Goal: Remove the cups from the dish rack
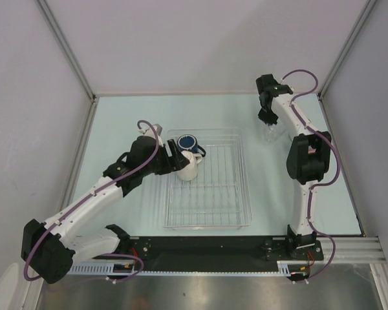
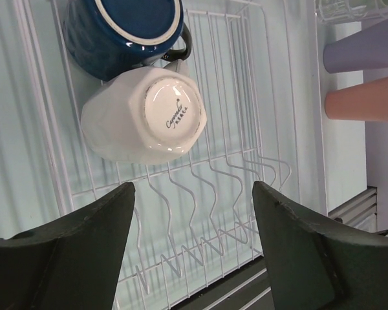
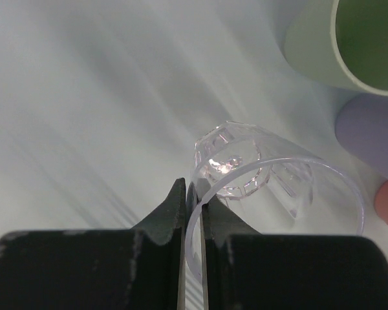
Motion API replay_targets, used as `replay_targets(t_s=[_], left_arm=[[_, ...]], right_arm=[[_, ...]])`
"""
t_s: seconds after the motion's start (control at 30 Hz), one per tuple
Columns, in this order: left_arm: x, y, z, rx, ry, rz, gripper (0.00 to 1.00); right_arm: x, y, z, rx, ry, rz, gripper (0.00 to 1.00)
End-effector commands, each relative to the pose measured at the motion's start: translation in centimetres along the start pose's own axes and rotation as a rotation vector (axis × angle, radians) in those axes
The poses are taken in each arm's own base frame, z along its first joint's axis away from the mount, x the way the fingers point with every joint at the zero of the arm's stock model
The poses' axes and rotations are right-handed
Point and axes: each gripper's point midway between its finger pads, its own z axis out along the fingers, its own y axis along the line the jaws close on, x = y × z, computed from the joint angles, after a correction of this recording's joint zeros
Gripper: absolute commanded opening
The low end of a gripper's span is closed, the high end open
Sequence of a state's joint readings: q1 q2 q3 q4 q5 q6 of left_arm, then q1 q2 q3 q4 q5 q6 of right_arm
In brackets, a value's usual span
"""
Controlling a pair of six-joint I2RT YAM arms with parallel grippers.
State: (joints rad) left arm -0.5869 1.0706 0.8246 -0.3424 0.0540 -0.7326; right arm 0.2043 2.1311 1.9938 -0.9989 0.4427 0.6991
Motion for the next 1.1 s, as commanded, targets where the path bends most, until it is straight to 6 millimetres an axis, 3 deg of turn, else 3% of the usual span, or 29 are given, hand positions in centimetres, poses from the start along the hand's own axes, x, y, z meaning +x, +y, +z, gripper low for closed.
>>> replay_targets(t_s=[0.0, 0.27, 0.6, 0.77, 1.07], left_arm=[[0.4, 0.5, 0.4, -0.023, 0.011, 0.006, 0.78], [1.0, 1.0, 1.2, -0.045, 0.039, -0.007, 0.78], [1.3, 1.0, 1.8, -0.053, 0.064, -0.013, 0.78], [1.4, 1.1, 2.0, -0.056, 0.070, -0.015, 0.77], [1.2, 1.0, 2.0, -0.056, 0.064, -0.005, 0.77]], right_arm=[[-0.8, 0.6, 0.7, -0.029, -0.009, 0.020, 0.00], [0.3, -0.5, 4.0, 0.008, 0.038, 0.016, 0.00], [0.6, -0.7, 6.5, 0.025, 0.064, 0.006, 0.00], [0.5, -0.4, 6.5, 0.014, 0.063, 0.000, 0.17], [-2.1, 0.3, 3.2, -0.061, 0.012, 0.038, 0.27]])
